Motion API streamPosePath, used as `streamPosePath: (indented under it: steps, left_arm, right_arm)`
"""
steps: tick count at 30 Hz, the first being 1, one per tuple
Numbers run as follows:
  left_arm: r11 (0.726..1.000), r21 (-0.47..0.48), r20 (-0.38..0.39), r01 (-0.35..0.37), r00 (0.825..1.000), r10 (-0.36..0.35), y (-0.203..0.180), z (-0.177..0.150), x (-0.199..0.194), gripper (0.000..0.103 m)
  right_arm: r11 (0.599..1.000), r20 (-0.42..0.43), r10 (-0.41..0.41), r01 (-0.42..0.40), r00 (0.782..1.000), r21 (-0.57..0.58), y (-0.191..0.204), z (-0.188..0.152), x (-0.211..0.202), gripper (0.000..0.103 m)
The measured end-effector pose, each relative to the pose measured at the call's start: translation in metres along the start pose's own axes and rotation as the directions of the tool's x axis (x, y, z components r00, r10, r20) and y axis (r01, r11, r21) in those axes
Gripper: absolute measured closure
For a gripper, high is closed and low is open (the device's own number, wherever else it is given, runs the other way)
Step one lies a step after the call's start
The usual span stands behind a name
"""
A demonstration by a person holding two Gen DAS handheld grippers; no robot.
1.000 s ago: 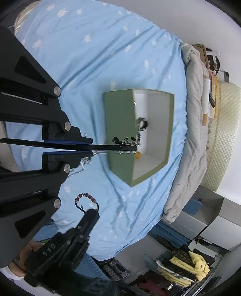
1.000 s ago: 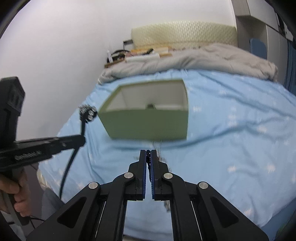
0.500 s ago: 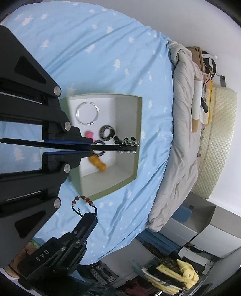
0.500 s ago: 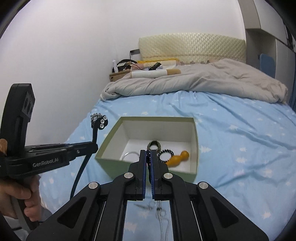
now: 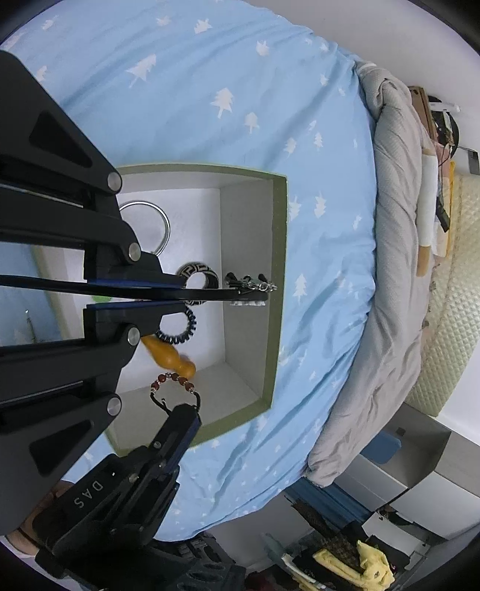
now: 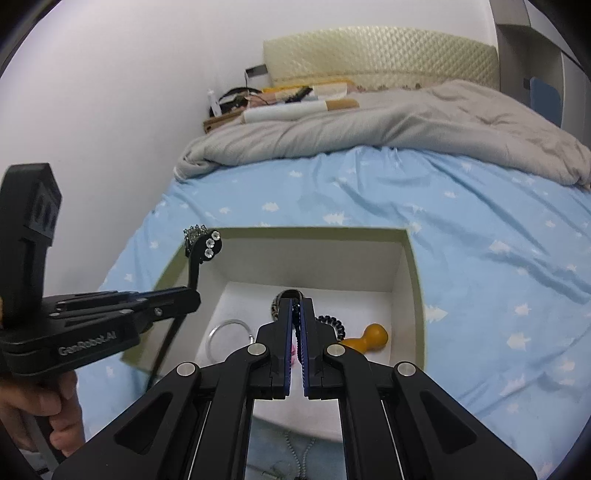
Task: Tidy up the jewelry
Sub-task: 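Carry the hair stick and necklace into the green box while both tools open, then move both open tools back toward the silver ball chain and screwdriver pendant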
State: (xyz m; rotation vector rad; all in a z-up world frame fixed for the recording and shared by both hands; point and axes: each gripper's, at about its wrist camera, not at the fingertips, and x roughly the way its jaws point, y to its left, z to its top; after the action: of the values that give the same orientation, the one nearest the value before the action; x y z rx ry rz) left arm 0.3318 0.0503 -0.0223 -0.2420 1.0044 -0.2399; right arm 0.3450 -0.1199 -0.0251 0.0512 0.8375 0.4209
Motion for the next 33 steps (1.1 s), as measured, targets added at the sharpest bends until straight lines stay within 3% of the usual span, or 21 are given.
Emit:
streamPosePath:
  steps: [7,9,11,12,23,33]
  left_arm:
    - [1.000,-0.020,-0.017,-0.009,1.000,0.009,0.003,0.002,0.003,0.096]
    - [1.000,-0.023,-0.018,-0.015,1.000,0.015,0.001,0.001,-0.002,0.086]
    - [1.000,-0.024,-0.001,-0.007,1.000,0.007,0.000,0.001,-0.009,0.066]
    - [1.000,-0.023,0.010,-0.009,1.000,0.009,-0.001,0.001,-0.015,0.065]
    - [1.000,0.011,0.088,-0.006,0.996,0.005,-0.026,-0.015,-0.077,0.065]
    - [0.999,0.040,0.169,-0.014,0.986,0.007,-0.050,-0.050,-0.142,0.065]
  right_arm:
    - [0.999,-0.031,0.023,-0.022,0.999,0.035,-0.011,-0.005,0.007,0.099]
    - [0.999,-0.030,0.028,-0.027,0.999,0.044,-0.013,-0.005,0.003,0.098]
    - [0.999,-0.023,0.025,-0.024,0.999,0.046,-0.012,-0.004,-0.005,0.097]
    - [0.999,-0.018,0.025,-0.024,1.000,0.047,-0.012,-0.003,-0.009,0.097]
    - [0.999,0.071,0.025,-0.027,0.997,0.021,0.009,-0.008,-0.081,0.096]
    - [1.000,0.151,0.024,-0.024,0.988,0.003,0.030,-0.030,-0.153,0.096]
